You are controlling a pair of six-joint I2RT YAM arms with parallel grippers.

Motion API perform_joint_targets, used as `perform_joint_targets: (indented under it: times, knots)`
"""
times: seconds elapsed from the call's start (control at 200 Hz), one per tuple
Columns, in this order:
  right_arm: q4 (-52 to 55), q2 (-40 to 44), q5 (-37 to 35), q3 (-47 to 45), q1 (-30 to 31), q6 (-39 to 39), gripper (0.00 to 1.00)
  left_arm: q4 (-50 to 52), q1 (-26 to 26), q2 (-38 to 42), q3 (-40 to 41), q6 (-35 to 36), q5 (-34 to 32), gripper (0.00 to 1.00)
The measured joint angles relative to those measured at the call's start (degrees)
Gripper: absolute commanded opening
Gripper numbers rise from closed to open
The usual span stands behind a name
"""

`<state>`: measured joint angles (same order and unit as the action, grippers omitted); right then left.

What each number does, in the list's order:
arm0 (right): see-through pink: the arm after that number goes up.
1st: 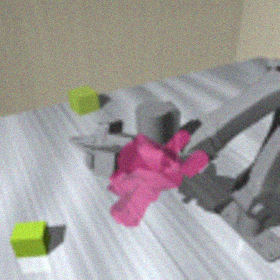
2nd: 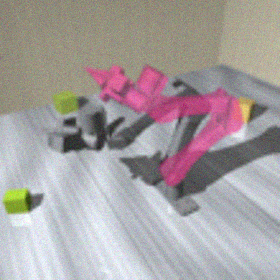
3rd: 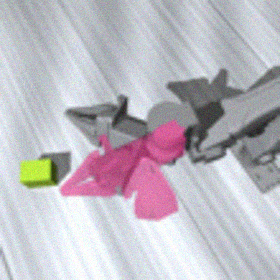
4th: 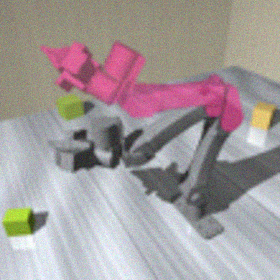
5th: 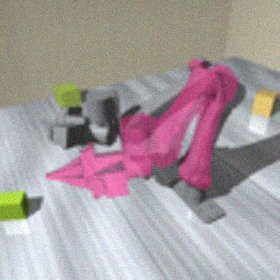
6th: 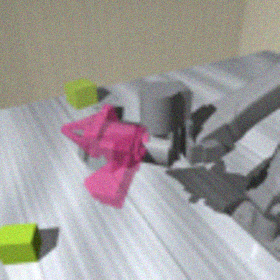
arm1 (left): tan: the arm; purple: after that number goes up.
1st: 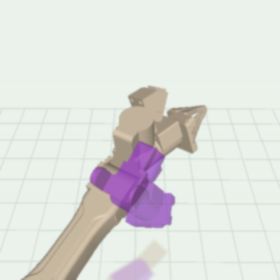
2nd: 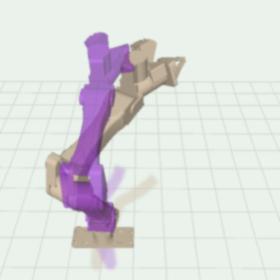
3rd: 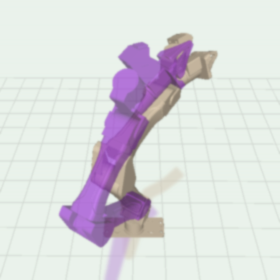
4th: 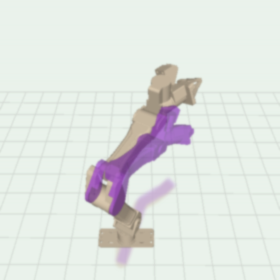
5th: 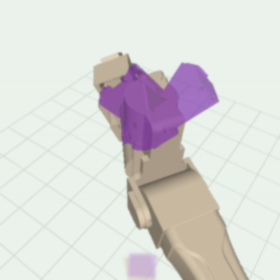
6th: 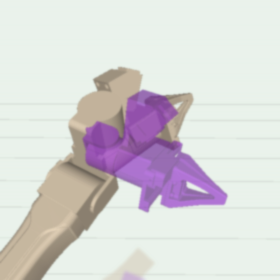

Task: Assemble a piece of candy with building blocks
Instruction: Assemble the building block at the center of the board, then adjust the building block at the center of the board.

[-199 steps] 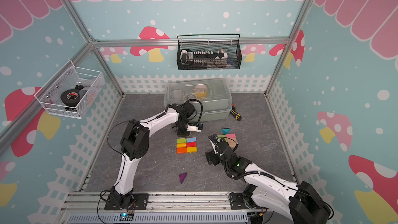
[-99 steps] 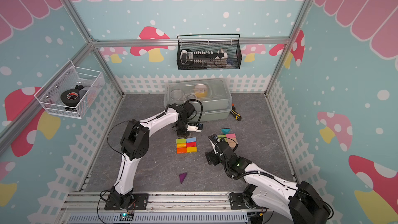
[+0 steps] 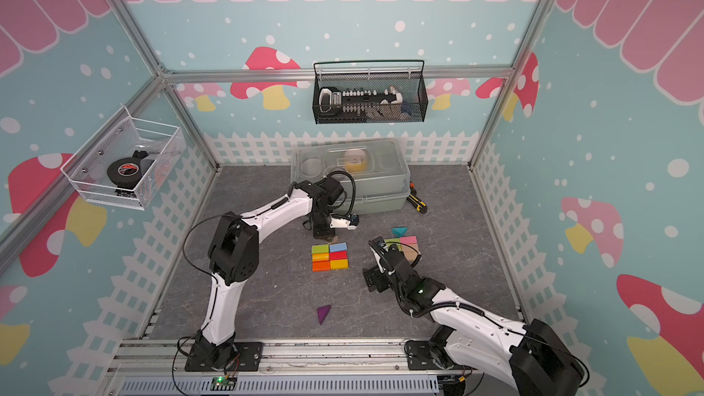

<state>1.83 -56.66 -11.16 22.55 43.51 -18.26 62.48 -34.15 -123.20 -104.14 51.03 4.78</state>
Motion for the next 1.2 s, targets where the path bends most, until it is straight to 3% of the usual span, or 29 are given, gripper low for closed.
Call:
perform_joint_targets:
  times: [0.17,0.275,0.52,0.665,0.875,1.201]
  knots:
    - [0.0,0.0,0.0,0.0,0.0,0.0,0.96,-5.1,0.4,10.2,6.6,-4.9,0.2,0.42]
    - [0.0,0.0,-0.4,0.1,0.0,0.3,0.95,-12.1,0.6,18.8,14.6,-12.2,0.8,0.42]
    - [1.7,-5.4,-1.1,6.8,0.0,1.3,0.82,-33.4,0.7,40.9,43.4,-40.0,-1.3,0.39]
    - [3.5,-13.4,-2.4,15.2,0.0,1.1,0.78,-39.4,1.8,49.5,57.1,-55.7,-5.4,0.3]
    - [4.6,-26.0,-4.2,22.6,0.0,-0.4,0.71,-41.5,6.0,48.3,60.4,-68.6,-8.4,0.2]
    - [5.7,-37.8,-7.0,28.7,-0.3,-1.7,0.66,-43.5,6.3,35.1,57.9,-73.5,-5.6,0.16]
